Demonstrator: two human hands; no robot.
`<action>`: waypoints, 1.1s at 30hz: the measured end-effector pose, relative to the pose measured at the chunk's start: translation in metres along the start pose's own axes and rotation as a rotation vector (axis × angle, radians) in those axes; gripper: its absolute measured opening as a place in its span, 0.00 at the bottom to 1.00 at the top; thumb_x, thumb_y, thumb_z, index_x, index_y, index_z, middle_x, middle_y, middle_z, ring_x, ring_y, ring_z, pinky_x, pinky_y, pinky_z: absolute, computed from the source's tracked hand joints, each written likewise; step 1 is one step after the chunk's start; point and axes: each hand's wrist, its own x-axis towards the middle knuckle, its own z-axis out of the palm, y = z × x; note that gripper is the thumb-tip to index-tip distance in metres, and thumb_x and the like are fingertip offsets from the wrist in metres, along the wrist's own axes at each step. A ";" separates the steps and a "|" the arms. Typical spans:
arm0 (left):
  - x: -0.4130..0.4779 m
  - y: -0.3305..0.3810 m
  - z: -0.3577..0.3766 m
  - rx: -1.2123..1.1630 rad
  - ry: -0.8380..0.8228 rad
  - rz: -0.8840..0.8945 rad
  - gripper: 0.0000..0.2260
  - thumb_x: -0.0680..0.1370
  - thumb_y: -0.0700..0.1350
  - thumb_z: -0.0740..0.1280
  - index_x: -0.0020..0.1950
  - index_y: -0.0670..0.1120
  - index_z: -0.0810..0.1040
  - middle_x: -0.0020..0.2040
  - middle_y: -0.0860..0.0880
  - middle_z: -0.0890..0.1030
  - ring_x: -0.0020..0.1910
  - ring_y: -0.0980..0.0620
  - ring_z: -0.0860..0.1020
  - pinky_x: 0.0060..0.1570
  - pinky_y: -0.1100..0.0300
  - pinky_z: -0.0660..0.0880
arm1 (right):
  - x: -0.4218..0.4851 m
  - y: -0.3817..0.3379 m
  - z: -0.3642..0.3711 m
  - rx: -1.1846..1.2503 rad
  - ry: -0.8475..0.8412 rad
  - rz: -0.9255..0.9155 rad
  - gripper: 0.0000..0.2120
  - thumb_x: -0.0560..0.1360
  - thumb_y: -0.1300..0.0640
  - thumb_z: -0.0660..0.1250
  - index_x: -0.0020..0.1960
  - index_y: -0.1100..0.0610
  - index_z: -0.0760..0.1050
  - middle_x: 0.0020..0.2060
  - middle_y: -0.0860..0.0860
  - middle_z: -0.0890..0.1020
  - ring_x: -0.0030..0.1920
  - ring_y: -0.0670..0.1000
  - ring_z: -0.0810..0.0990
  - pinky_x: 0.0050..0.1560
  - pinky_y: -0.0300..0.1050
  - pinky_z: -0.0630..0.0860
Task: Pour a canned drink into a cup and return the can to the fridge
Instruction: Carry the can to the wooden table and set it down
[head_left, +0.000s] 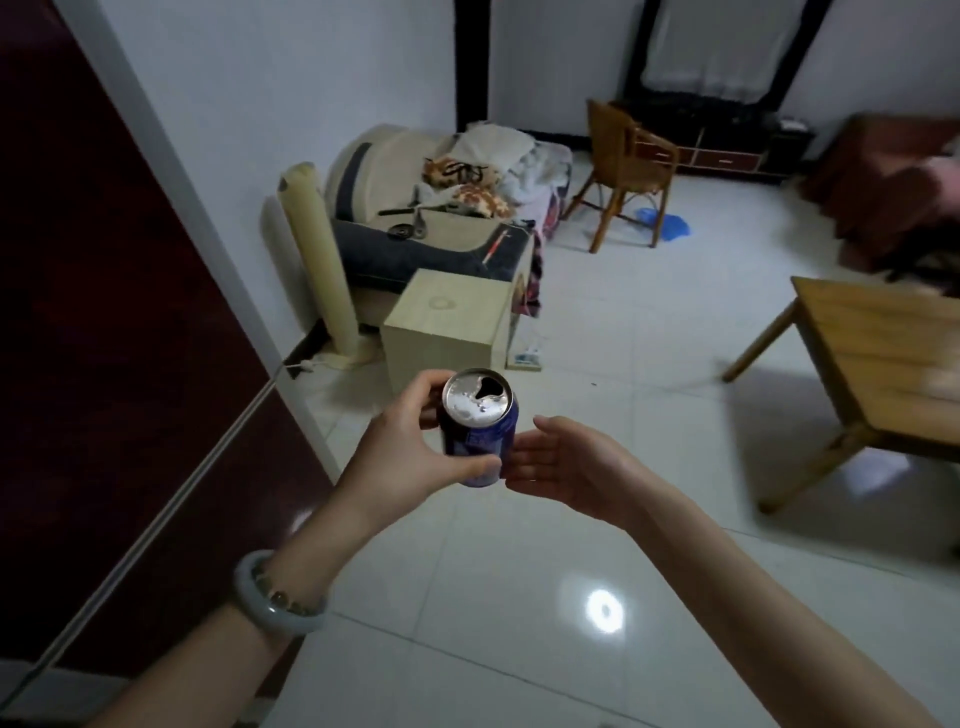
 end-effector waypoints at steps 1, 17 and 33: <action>0.006 0.009 0.017 -0.009 -0.024 0.012 0.31 0.58 0.48 0.82 0.55 0.60 0.72 0.51 0.70 0.77 0.52 0.70 0.74 0.46 0.78 0.68 | -0.008 -0.003 -0.019 0.018 0.019 -0.008 0.17 0.79 0.54 0.56 0.46 0.65 0.78 0.39 0.59 0.85 0.39 0.54 0.84 0.41 0.44 0.81; 0.071 0.156 0.307 -0.131 -0.369 0.205 0.29 0.59 0.48 0.81 0.57 0.55 0.73 0.51 0.62 0.79 0.52 0.64 0.76 0.51 0.69 0.74 | -0.160 -0.036 -0.301 0.162 0.338 -0.188 0.12 0.77 0.59 0.57 0.49 0.66 0.77 0.42 0.60 0.82 0.42 0.56 0.82 0.48 0.46 0.80; 0.155 0.260 0.545 -0.265 -0.777 0.415 0.28 0.58 0.53 0.79 0.55 0.60 0.73 0.50 0.66 0.78 0.53 0.64 0.75 0.42 0.74 0.72 | -0.249 -0.058 -0.508 0.345 0.694 -0.334 0.18 0.77 0.60 0.56 0.59 0.72 0.72 0.48 0.64 0.75 0.49 0.60 0.70 0.43 0.44 0.79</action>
